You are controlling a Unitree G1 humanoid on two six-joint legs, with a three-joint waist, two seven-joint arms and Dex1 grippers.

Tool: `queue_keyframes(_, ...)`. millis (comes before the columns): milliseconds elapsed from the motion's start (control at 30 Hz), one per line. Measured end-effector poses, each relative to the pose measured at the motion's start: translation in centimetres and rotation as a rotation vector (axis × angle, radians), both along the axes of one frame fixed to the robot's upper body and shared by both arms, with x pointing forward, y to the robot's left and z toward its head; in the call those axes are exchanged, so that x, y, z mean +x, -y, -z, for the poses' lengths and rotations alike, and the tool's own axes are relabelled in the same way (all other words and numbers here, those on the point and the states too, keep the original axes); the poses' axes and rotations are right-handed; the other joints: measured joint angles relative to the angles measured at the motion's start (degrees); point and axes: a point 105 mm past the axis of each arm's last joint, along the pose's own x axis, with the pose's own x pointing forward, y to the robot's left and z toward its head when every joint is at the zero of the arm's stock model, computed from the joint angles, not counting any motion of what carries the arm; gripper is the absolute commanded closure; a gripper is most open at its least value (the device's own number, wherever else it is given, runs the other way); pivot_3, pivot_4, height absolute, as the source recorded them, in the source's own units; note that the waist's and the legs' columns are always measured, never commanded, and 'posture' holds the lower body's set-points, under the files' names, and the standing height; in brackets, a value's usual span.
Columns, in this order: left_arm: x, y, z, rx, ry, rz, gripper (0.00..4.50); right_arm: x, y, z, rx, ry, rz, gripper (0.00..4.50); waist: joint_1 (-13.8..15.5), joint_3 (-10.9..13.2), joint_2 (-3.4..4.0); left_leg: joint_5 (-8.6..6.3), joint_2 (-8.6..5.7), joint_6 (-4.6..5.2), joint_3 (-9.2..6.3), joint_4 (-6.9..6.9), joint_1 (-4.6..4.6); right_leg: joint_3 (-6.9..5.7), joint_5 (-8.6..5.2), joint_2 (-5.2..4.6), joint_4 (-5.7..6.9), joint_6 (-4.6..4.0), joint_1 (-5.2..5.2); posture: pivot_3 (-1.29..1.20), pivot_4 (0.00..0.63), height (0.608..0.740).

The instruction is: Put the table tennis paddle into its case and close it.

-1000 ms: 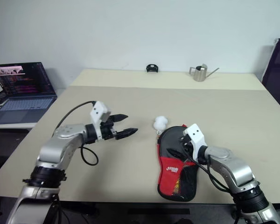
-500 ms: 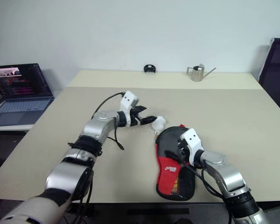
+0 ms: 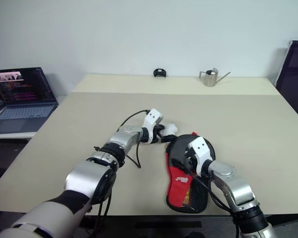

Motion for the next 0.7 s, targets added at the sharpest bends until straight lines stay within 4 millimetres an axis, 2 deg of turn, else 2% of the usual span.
queue_keyframes(200, 0.2, 0.2, 0.6, 0.01, -0.005, -0.058, 0.0, -0.1, -0.1, 0.1, 0.016, 0.0, 0.02, 0.04, 0.07, -0.01, -0.02, 0.0, -0.02, 0.0, -0.01, 0.01, 0.0, -0.01, 0.0, -0.01, 0.01, 0.0, 0.01, 0.0, 0.15, 0.74)
queue_keyframes(300, 0.3, 0.4, 0.7, 0.0, -0.007, -0.077, 0.58, -0.1, -0.1, 0.1, 0.024, 0.002, 0.035, 0.0, 0.12, -0.02, -0.02, 0.01, -0.02, -0.02, -0.01, 0.01, 0.01, -0.01, 0.0, -0.01, 0.03, 0.0, 0.01, 0.0, 0.15, 0.74)
queue_keyframes(600, 0.0, 1.3, 1.5, -0.033, -0.04, -0.096, 3.78, 0.3, 0.6, -0.1, 0.043, 0.011, 0.103, 0.0, 0.15, -0.03, -0.04, 0.01, -0.07, -0.02, 0.0, 0.02, 0.03, 0.0, 0.0, -0.03, 0.09, 0.0, 0.02, 0.0, 0.15, 0.74)
queue_keyframes(667, 0.0, 1.2, 1.5, -0.036, -0.038, -0.097, 4.19, 0.4, 0.8, 0.0, 0.034, 0.014, 0.116, 0.0, 0.15, -0.04, -0.05, 0.01, -0.07, -0.02, -0.01, 0.02, 0.06, 0.0, 0.0, -0.03, 0.1, 0.0, 0.02, 0.0, 0.15, 0.74)
queue_keyframes(700, 0.0, 1.2, 1.6, -0.036, -0.038, -0.096, 4.25, 0.4, 0.8, 0.0, 0.031, 0.014, 0.122, 0.0, 0.14, -0.05, -0.05, 0.01, -0.07, -0.02, 0.0, 0.02, 0.06, 0.0, 0.0, -0.03, 0.11, 0.0, 0.03, 0.0, 0.15, 0.74)
